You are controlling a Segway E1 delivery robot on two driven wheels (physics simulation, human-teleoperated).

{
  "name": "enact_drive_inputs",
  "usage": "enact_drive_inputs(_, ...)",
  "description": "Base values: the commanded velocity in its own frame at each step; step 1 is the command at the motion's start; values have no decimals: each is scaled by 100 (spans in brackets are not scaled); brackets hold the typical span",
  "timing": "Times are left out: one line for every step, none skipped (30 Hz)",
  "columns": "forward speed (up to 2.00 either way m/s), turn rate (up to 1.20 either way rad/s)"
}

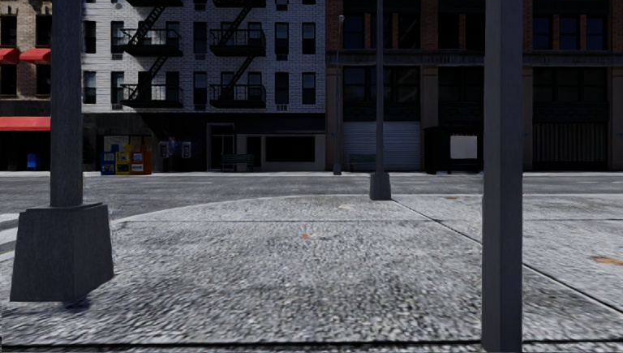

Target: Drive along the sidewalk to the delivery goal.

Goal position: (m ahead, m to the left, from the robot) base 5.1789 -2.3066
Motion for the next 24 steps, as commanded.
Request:
enact_drive_inputs(170,0)
enact_drive_inputs(169,0)
enact_drive_inputs(167,0)
enact_drive_inputs(164,0)
enact_drive_inputs(163,0)
enact_drive_inputs(163,0)
enact_drive_inputs(162,0)
enact_drive_inputs(162,0)
enact_drive_inputs(162,0)
enact_drive_inputs(162,0)
enact_drive_inputs(162,0)
enact_drive_inputs(162,-56)
enact_drive_inputs(162,-97)
enact_drive_inputs(162,-111)
enact_drive_inputs(162,-120)
enact_drive_inputs(162,-120)
enact_drive_inputs(162,-120)
enact_drive_inputs(162,-120)
enact_drive_inputs(162,-120)
enact_drive_inputs(164,-120)
enact_drive_inputs(176,-120)
enact_drive_inputs(200,-120)
enact_drive_inputs(200,-120)
enact_drive_inputs(200,-120)
